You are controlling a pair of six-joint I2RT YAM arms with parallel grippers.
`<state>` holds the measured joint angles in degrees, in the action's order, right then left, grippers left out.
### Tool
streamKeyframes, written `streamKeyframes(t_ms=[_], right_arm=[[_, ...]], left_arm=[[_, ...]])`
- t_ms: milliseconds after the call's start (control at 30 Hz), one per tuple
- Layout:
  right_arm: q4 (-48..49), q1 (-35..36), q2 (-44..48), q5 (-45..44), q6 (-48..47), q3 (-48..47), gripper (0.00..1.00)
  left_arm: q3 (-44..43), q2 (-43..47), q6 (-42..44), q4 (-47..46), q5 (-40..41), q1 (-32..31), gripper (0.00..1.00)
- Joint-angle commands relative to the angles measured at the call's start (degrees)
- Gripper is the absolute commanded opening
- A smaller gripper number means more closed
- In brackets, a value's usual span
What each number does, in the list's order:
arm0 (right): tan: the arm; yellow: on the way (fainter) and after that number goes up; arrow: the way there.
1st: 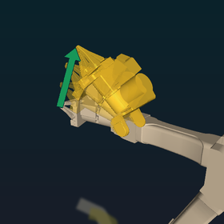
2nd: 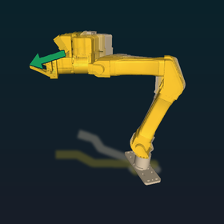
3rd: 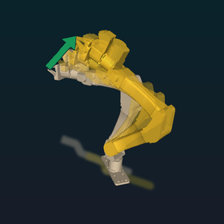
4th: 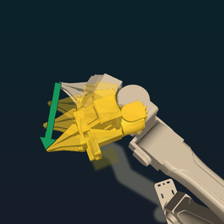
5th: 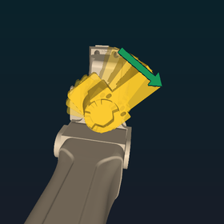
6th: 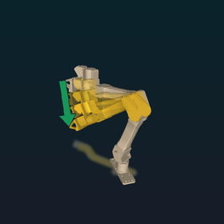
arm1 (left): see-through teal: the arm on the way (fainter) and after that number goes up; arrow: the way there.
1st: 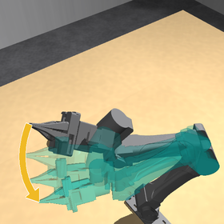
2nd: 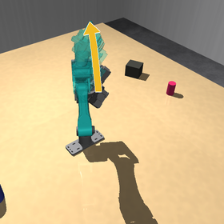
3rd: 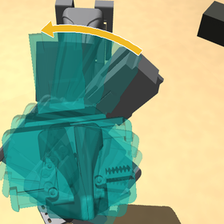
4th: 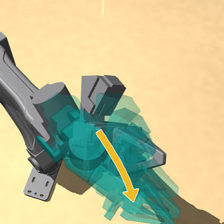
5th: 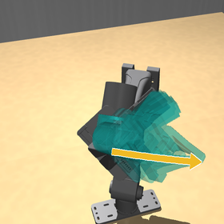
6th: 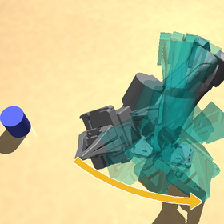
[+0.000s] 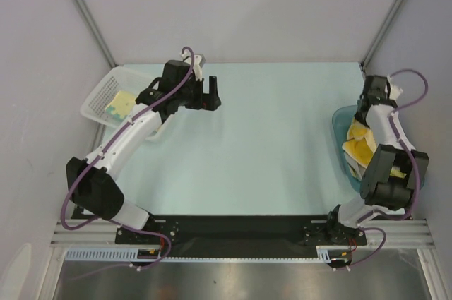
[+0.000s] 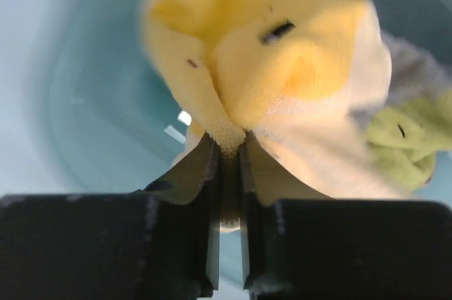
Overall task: Fold and stack the towels
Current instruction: Grab crumpled towel, then move the towel to the center of the board
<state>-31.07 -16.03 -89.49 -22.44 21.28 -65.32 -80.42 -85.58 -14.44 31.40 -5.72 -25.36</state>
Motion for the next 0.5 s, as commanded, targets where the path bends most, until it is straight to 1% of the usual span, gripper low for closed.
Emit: streamKeyframes(t_ms=[0,33,67,133,167,200,267,300,333,400,433,467], right_arm=[[-2.93,8.37,1.17,-8.76,-5.01,-14.72,0.07],[-5.82,9.78,0.73,-10.77,-5.45,-17.62,0.07],[-7.50,12.75,-0.58,-12.09,-6.15,-22.78,0.07],[-11.62,15.32,-1.64,-14.12,-6.86,-28.26,0.07],[-12.34,15.85,-1.82,-13.87,-7.65,-30.29,0.07],[-12.78,20.29,-1.56,-12.99,-9.13,-33.87,0.05],[-12.18,23.92,-0.60,-9.48,-10.90,-36.01,0.05],[-12.17,27.51,0.97,-7.64,-11.25,-37.50,0.03],[-11.82,28.50,1.77,-0.49,-10.56,-37.60,0.03],[-9.46,30.35,4.66,8.42,-8.72,-35.16,0.05],[-5.36,31.49,8.16,17.60,-6.53,-28.79,0.06],[-2.97,31.94,9.76,21.78,-4.86,-24.98,0.06]], left_arm=[[-3.24,0.86,1.60,0.06,0.88,0.23,0.98],[-3.77,0.42,1.69,0.42,0.88,0.23,0.98],[-4.47,0.50,1.78,0.94,0.88,0.32,0.98],[-5.35,0.41,2.04,1.21,0.53,0.40,0.99],[-6.40,0.33,2.13,1.91,0.27,0.75,0.99],[-7.02,0.41,2.13,2.26,-0.08,0.84,0.99],[-7.55,1.55,2.22,2.53,-0.52,1.11,0.99],[-7.56,2.08,2.22,2.44,-0.87,1.19,0.99],[-7.29,2.78,2.22,2.27,-1.05,1.20,0.98],[-5.63,4.71,2.04,1.65,-1.05,1.54,0.99],[-4.84,5.33,1.78,1.39,-1.49,1.72,0.98],[-3.79,5.86,1.17,0.78,-1.67,2.51,0.98]])
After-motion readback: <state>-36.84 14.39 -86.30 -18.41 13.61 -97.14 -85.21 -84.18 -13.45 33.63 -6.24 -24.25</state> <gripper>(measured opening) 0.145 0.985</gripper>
